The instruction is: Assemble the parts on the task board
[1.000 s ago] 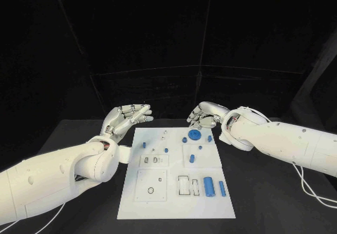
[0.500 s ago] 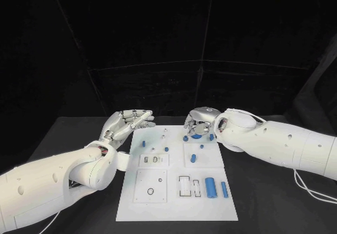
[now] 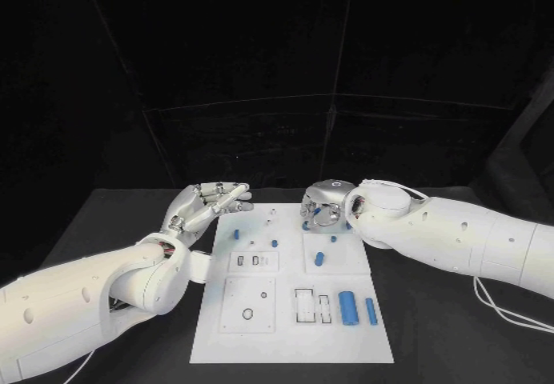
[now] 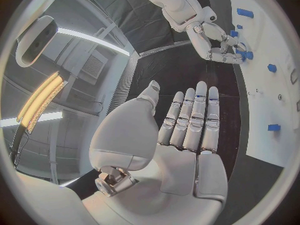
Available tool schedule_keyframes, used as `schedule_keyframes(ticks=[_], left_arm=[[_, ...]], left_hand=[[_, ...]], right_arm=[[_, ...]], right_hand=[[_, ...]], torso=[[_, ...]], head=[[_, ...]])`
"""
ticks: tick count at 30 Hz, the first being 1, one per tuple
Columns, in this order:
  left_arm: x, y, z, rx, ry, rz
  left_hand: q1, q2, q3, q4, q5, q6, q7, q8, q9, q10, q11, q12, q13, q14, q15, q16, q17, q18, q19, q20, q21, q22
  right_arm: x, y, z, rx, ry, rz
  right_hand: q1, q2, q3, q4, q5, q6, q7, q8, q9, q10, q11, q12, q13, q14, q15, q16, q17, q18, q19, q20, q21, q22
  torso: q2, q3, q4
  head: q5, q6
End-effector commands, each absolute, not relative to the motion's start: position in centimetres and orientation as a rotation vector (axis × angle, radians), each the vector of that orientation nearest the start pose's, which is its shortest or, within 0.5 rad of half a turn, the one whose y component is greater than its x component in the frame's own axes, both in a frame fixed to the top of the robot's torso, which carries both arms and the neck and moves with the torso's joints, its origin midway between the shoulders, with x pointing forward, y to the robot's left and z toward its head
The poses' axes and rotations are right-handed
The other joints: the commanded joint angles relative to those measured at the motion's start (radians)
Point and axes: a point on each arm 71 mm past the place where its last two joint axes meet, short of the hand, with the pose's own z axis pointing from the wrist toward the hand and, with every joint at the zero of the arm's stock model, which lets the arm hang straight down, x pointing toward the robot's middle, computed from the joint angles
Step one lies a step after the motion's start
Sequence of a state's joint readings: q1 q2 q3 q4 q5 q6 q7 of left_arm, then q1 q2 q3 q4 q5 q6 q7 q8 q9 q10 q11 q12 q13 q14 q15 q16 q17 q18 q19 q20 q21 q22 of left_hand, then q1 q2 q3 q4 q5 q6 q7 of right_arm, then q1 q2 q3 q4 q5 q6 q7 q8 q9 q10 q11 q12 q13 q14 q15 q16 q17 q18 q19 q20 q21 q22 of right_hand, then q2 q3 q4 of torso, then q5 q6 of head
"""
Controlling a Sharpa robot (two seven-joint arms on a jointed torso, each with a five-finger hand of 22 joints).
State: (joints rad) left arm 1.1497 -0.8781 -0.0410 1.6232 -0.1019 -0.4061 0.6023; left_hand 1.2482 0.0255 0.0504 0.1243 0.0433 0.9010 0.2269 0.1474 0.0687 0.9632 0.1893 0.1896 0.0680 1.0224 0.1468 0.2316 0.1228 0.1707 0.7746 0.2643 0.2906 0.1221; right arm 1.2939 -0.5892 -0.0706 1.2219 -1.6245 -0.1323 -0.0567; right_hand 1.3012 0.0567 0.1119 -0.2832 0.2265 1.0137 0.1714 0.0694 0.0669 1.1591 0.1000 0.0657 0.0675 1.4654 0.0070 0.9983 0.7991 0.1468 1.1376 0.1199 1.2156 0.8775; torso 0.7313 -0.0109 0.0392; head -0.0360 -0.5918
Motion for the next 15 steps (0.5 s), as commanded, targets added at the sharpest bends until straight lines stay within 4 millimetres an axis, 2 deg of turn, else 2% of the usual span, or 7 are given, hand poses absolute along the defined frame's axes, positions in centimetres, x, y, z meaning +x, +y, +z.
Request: schedule_keyframes(ticks=[1,7,11,15], left_arm=[[46.07,20.07,-17.59,-0.919,1.271,-1.621],[46.05,20.14,-17.59,-0.924,1.272,-1.621],[46.03,20.15,-17.59,-0.926,1.274,-1.621],[46.03,20.18,-17.59,-0.927,1.276,-1.621]], left_hand=[[-0.004,0.005,-0.006,-0.001,0.006,0.006,0.019,-0.004,-0.002,0.007,0.001,-0.007,-0.001,0.005,0.000,-0.005,0.000,0.014,0.008,-0.001,-0.002,-0.002],[-0.004,0.005,-0.006,-0.001,0.006,0.006,0.019,-0.004,-0.002,0.007,0.001,-0.007,-0.002,0.005,0.000,-0.006,0.000,0.014,0.008,-0.001,-0.002,-0.002],[-0.005,0.006,-0.007,-0.001,0.006,0.006,0.019,-0.005,-0.002,0.006,0.001,-0.009,-0.002,0.005,0.000,-0.007,0.000,0.014,0.009,-0.001,-0.002,-0.002],[-0.006,0.006,-0.007,-0.001,0.006,0.006,0.020,-0.006,-0.002,0.006,0.002,-0.010,-0.002,0.005,0.000,-0.008,0.000,0.014,0.009,-0.001,-0.003,-0.003]], right_arm=[[54.56,-14.96,-17.32,-0.470,1.726,0.464],[54.65,-14.85,-17.38,-0.473,1.730,0.462],[54.71,-14.68,-17.44,-0.478,1.735,0.464],[54.76,-14.61,-17.50,-0.481,1.741,0.463]], right_hand=[[-0.006,-0.005,0.009,-0.001,-0.004,-0.010,0.000,-0.003,-0.001,-0.005,0.000,0.002,0.001,0.026,0.005,0.029,0.028,-0.020,0.013,0.000,0.018,0.026],[-0.006,-0.001,0.021,-0.001,-0.005,-0.007,0.000,-0.002,0.000,-0.001,0.000,0.002,0.002,0.023,0.005,0.056,0.051,-0.023,0.020,0.001,0.033,0.046],[-0.004,0.010,0.041,0.000,-0.014,0.002,-0.001,0.000,0.001,0.009,-0.001,0.004,0.002,0.021,0.004,0.086,0.078,-0.027,0.032,0.000,0.053,0.074],[-0.006,0.020,0.061,0.002,-0.025,0.015,-0.002,0.003,0.001,0.022,-0.004,0.007,0.003,0.023,0.003,0.119,0.110,-0.032,0.051,0.000,0.075,0.110]], torso=[[0.003,0.0002,-0.0003],[0.006,0.0014,0.0008],[0.007,0.0006,0.0004],[0.009,0.0016,0.0000]], head=[[0.001,-0.002],[0.002,-0.006],[0.005,-0.009],[0.005,-0.012]])
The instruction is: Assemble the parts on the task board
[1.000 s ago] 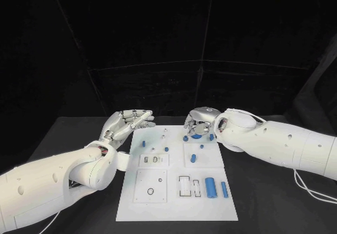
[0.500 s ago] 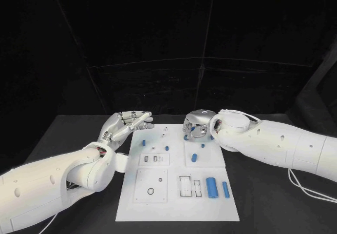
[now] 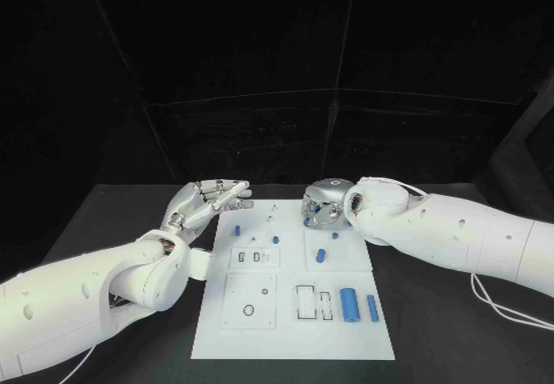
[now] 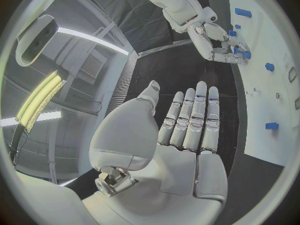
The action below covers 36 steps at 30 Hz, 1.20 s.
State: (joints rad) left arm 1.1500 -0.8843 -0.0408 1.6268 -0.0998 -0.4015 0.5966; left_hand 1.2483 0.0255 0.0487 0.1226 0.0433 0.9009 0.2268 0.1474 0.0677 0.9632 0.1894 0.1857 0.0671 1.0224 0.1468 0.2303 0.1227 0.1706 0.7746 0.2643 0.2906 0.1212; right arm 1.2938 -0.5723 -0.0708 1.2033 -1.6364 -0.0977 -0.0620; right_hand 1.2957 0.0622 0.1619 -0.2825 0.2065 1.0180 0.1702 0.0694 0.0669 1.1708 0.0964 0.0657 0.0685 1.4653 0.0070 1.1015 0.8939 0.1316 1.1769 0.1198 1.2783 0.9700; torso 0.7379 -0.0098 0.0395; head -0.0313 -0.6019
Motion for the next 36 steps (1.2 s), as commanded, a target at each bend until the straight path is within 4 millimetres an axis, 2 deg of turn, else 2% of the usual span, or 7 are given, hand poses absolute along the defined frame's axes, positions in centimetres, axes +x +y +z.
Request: schedule_keyframes(ticks=[1,7,12,22,28,31,36], left_arm=[[46.0,20.2,-17.6,-0.928,1.276,-1.620],[45.9,20.1,-17.6,-0.935,1.279,-1.625],[46.0,20.1,-17.6,-0.939,1.279,-1.625],[46.0,20.1,-17.6,-0.941,1.279,-1.625],[46.1,20.2,-17.6,-0.942,1.279,-1.622],[46.1,20.2,-17.6,-0.945,1.278,-1.622],[46.1,20.3,-17.6,-0.962,1.275,-1.621]], left_hand=[[-0.006,0.006,-0.006,0.001,0.006,0.006,0.020,-0.006,-0.001,0.006,0.002,-0.006,-0.001,0.005,0.000,-0.007,0.000,0.014,0.009,-0.001,-0.003,-0.002],[-0.007,0.009,-0.006,0.001,0.006,0.006,0.021,-0.008,-0.001,0.006,0.002,-0.008,-0.001,0.008,0.000,-0.008,0.000,0.015,0.012,-0.001,-0.003,-0.003],[-0.007,0.009,-0.006,0.001,0.006,0.006,0.021,-0.008,-0.001,0.006,0.002,-0.008,-0.001,0.008,0.000,-0.008,0.000,0.015,0.012,-0.001,-0.003,-0.003],[-0.008,0.010,-0.007,0.001,0.006,0.006,0.021,-0.009,-0.002,0.006,0.002,-0.010,-0.001,0.010,0.000,-0.009,0.000,0.015,0.015,-0.001,-0.003,-0.003],[-0.008,0.012,-0.007,0.001,0.006,0.006,0.021,-0.010,-0.002,0.006,0.002,-0.010,-0.001,0.010,0.000,-0.009,0.000,0.015,0.016,-0.001,-0.003,-0.004],[-0.008,0.012,-0.007,0.001,0.006,0.006,0.021,-0.010,-0.002,0.006,0.002,-0.010,-0.001,0.010,0.000,-0.009,0.000,0.015,0.016,-0.001,-0.003,-0.004],[-0.009,0.013,-0.007,0.001,0.006,0.006,0.021,-0.011,-0.002,0.006,0.002,-0.011,-0.001,0.011,0.000,-0.010,0.001,0.015,0.017,-0.001,-0.003,-0.004]], right_arm=[[54.8,-14.6,-17.5,-0.482,1.743,0.462],[54.8,-14.6,-17.6,-0.484,1.753,0.460],[54.8,-14.5,-17.6,-0.487,1.756,0.464],[55.0,-14.3,-17.6,-0.473,1.747,0.468],[55.0,-14.3,-17.3,-0.451,1.710,0.473],[54.8,-14.3,-16.8,-0.421,1.649,0.496],[54.4,-14.1,-15.9,-0.367,1.550,0.537]], right_hand=[[-0.001,0.015,0.019,0.001,-0.006,0.014,-0.001,0.003,0.001,0.014,-0.001,0.006,0.001,0.023,0.002,0.023,0.021,-0.018,0.015,-0.001,0.017,0.024],[-0.001,0.021,0.047,0.002,-0.009,0.036,-0.005,0.008,0.003,0.042,-0.007,0.013,0.005,0.027,-0.002,0.068,0.067,-0.028,0.047,-0.003,0.050,0.079],[-0.003,0.020,0.062,0.003,-0.010,0.043,-0.007,0.007,0.002,0.048,-0.009,0.012,0.005,0.027,-0.003,0.082,0.077,-0.030,0.054,-0.005,0.060,0.094],[-0.002,0.021,0.083,0.003,-0.015,0.049,-0.008,0.006,0.001,0.053,-0.011,0.008,0.004,0.025,-0.004,0.096,0.087,-0.032,0.059,-0.006,0.070,0.107],[-0.005,0.021,0.096,0.005,-0.019,0.052,-0.008,0.004,0.001,0.053,-0.010,0.006,0.004,0.023,-0.004,0.101,0.088,-0.032,0.059,-0.006,0.073,0.111],[-0.005,0.023,0.117,0.007,-0.040,0.057,-0.009,0.004,0.001,0.058,-0.012,0.005,0.004,0.021,-0.005,0.106,0.088,-0.033,0.059,-0.007,0.078,0.116],[-0.004,0.020,0.130,0.007,-0.045,0.057,-0.009,0.003,0.001,0.056,-0.011,0.002,0.003,0.020,-0.004,0.111,0.093,-0.034,0.061,-0.007,0.081,0.121]], torso=[[0.003,0.0006,-0.0006],[0.006,0.0002,-0.0005],[0.008,0.0011,0.0002],[0.007,-0.0009,-0.0017],[0.008,-0.0014,-0.0003],[0.009,-0.0015,0.0018],[0.009,-0.0011,-0.0008]], head=[[-0.001,-0.002],[-0.002,-0.005],[0.000,-0.008],[-0.001,-0.015],[-0.002,-0.010],[-0.003,-0.008],[0.003,-0.001]])
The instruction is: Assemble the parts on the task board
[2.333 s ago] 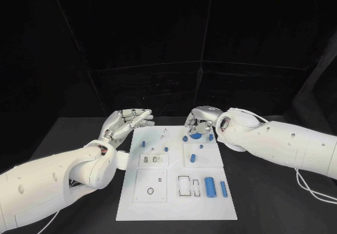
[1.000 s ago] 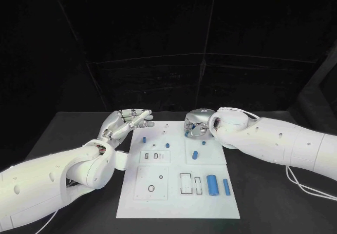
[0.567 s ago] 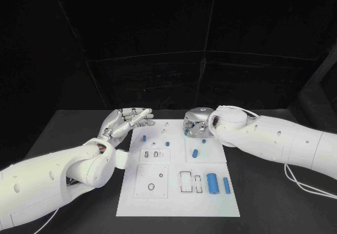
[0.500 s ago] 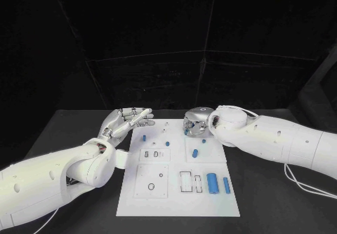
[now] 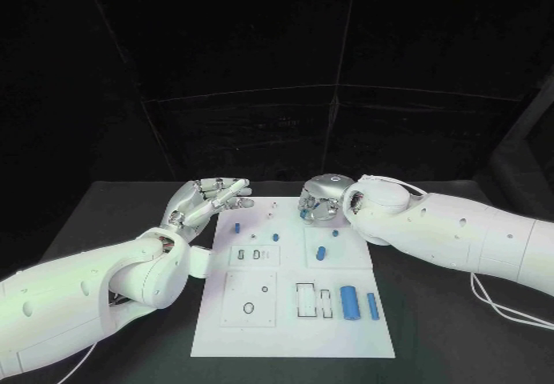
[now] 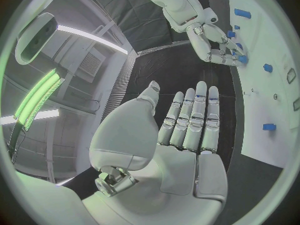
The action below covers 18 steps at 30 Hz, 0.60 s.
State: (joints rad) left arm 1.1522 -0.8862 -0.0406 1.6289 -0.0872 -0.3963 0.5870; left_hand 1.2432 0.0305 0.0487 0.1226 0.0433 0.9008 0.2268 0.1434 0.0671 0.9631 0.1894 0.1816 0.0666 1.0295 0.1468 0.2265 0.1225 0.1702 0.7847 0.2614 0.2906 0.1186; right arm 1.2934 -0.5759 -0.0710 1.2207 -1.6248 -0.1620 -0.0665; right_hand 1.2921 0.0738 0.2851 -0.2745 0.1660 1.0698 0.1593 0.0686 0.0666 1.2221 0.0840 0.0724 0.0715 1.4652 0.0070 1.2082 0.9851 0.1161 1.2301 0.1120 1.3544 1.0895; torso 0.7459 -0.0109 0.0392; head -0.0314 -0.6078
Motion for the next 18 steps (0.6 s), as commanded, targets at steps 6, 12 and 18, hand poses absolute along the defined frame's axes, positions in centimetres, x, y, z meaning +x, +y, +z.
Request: schedule_keyframes(ticks=[6,12,18], left_arm=[[46.2,20.3,-17.7,-0.975,1.275,-1.625],[46.3,20.2,-17.7,-0.977,1.276,-1.631],[46.2,20.1,-17.7,-0.976,1.277,-1.637]], left_hand=[[-0.003,0.008,-0.007,0.001,0.006,0.006,0.021,-0.007,-0.001,0.006,0.002,-0.007,-0.001,0.004,0.000,-0.007,0.001,0.015,0.007,0.002,-0.003,-0.001],[-0.003,0.008,-0.007,0.001,0.006,0.006,0.021,-0.007,-0.001,0.006,0.002,-0.007,-0.001,0.004,0.000,-0.007,0.001,0.015,0.007,0.002,-0.003,-0.001],[-0.003,0.008,-0.007,0.001,0.006,0.006,0.021,-0.007,-0.001,0.006,0.002,-0.007,-0.001,0.004,0.000,-0.007,0.001,0.015,0.007,0.002,-0.003,-0.001]], right_arm=[[54.5,-13.4,-15.6,-0.330,1.514,0.542],[54.9,-12.2,-15.7,-0.332,1.516,0.548],[55.4,-11.0,-15.8,-0.342,1.525,0.551]], right_hand=[[-0.003,0.005,0.015,0.000,-0.007,0.005,0.003,0.002,0.001,0.002,0.003,-0.006,-0.001,0.019,-0.003,0.007,0.002,-0.018,0.008,0.001,0.007,0.004],[-0.007,0.002,0.022,0.003,-0.008,0.003,0.004,0.000,0.000,-0.001,0.004,-0.007,-0.002,0.019,-0.002,0.009,0.002,-0.018,0.008,0.002,0.009,0.006],[-0.011,-0.002,0.027,0.005,-0.009,0.000,0.005,-0.002,0.000,-0.004,0.005,-0.008,-0.003,0.018,-0.001,0.010,0.002,-0.019,0.007,0.003,0.010,0.007]], torso=[[0.005,0.0002,0.0034],[0.010,0.0000,0.0088],[0.017,-0.0026,0.0131]], head=[[0.005,0.008],[0.003,0.005],[-0.001,0.009]])
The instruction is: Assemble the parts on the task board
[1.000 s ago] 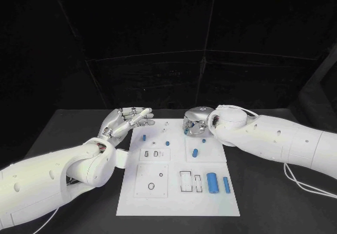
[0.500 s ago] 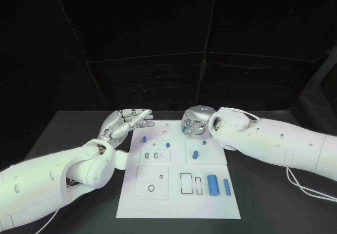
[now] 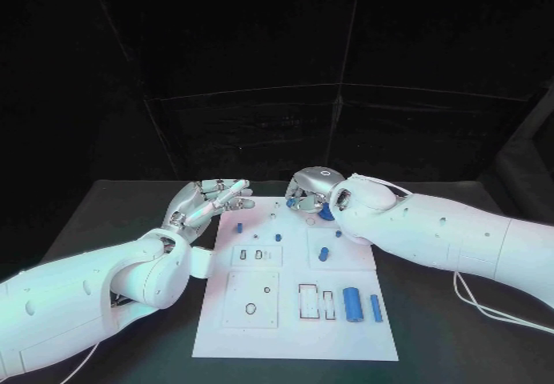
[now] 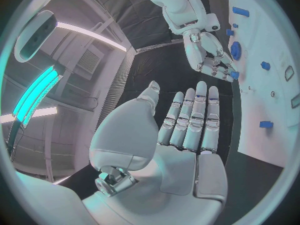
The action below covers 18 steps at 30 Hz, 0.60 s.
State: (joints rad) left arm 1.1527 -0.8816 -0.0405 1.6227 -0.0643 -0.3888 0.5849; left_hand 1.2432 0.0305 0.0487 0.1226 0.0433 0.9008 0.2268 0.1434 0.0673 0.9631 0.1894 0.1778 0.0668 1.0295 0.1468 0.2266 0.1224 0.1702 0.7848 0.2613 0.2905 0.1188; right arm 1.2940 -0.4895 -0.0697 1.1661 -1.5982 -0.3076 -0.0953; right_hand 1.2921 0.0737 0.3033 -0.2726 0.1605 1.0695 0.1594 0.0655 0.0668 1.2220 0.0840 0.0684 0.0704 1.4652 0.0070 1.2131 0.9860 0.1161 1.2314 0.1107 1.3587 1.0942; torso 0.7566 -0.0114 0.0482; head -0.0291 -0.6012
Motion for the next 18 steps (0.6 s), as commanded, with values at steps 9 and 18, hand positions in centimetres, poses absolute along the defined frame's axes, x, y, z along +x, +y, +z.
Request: schedule_keyframes(ticks=[9,18], left_arm=[[46.2,20.0,-17.6,-0.975,1.279,-1.643],[46.3,20.0,-17.6,-0.974,1.280,-1.645]], left_hand=[[-0.003,0.010,-0.007,0.001,0.006,0.006,0.021,-0.008,-0.001,0.006,0.003,-0.005,-0.001,0.004,0.000,-0.008,0.001,0.015,0.007,0.002,-0.003,-0.002],[-0.003,0.010,-0.007,0.001,0.006,0.006,0.021,-0.008,-0.001,0.006,0.003,-0.005,-0.001,0.004,0.000,-0.008,0.001,0.015,0.007,0.002,-0.003,-0.002]], right_arm=[[55.8,-9.8,-16.0,-0.363,1.529,0.534],[56.2,-9.3,-15.9,-0.366,1.512,0.505]], right_hand=[[-0.018,-0.008,0.018,0.008,-0.004,-0.003,0.007,0.000,-0.001,-0.008,0.007,-0.004,-0.002,0.017,0.000,0.008,0.001,-0.019,0.006,0.006,0.007,0.005],[-0.020,-0.010,0.021,0.010,-0.004,-0.004,0.007,0.000,-0.001,-0.010,0.007,-0.005,-0.002,0.017,0.001,0.009,0.001,-0.019,0.006,0.006,0.008,0.005]], torso=[[0.010,-0.0025,0.0053],[0.011,-0.0024,0.0069]], head=[[0.002,0.003],[0.005,0.006]])
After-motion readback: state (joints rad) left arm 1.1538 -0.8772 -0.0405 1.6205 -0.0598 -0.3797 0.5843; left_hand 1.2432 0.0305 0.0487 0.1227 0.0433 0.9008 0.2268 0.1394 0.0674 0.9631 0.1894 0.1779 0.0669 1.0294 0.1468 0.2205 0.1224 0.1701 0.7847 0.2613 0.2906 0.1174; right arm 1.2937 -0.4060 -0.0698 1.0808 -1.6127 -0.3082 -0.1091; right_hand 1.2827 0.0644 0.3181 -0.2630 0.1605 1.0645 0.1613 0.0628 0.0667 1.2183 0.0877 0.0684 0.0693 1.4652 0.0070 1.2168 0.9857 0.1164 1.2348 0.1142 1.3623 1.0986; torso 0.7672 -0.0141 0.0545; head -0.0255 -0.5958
